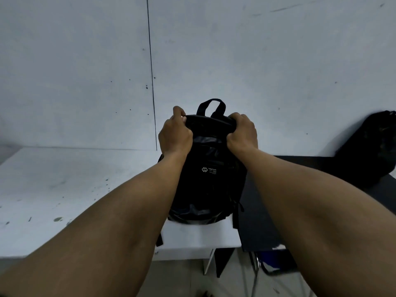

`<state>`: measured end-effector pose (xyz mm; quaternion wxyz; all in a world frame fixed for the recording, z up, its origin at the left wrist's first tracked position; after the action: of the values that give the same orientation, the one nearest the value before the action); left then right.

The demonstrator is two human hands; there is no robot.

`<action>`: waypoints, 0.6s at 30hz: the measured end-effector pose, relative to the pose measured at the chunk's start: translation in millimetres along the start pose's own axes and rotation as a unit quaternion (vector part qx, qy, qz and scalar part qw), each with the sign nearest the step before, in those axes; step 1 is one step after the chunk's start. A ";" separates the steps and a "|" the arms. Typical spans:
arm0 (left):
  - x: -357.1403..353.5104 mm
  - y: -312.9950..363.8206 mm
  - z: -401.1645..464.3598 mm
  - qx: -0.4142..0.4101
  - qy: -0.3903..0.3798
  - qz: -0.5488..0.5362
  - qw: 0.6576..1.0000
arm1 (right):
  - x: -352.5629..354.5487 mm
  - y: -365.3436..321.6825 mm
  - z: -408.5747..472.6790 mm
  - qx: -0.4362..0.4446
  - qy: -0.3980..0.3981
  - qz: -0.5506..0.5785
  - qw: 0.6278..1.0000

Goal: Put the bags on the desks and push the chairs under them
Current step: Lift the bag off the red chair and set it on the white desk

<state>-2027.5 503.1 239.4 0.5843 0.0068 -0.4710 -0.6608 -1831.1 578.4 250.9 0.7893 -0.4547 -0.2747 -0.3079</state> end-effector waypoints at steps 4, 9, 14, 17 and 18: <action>-40.6 -8.7 34.5 0.019 0.001 0.025 1.000 | -30.0 16.5 51.7 0.016 -0.034 0.006 0.999; -80.9 -15.9 70.7 0.048 -0.021 0.057 0.997 | -59.3 33.6 105.9 0.016 -0.070 0.021 0.997; -107.3 -19.3 99.6 0.059 -0.024 0.065 0.996 | -83.4 40.8 149.6 0.019 -0.086 0.045 0.995; -117.7 -25.1 121.7 0.054 -0.019 0.061 0.997 | -97.5 39.3 172.8 0.035 -0.096 0.056 0.993; -121.6 -27.6 130.0 0.052 -0.020 0.059 0.997 | -102.9 38.6 180.9 0.036 -0.096 0.060 0.993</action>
<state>-2082.8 674.1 228.4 0.6116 -0.0042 -0.5156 -0.6001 -1898.3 778.5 235.1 0.7921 -0.4691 -0.3325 -0.2048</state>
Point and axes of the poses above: each hand's wrist, its own z-axis towards the middle knuckle, its own x-axis out of the back of the hand, y = z × x, the point moved 8 cm from there along z, towards the middle knuckle
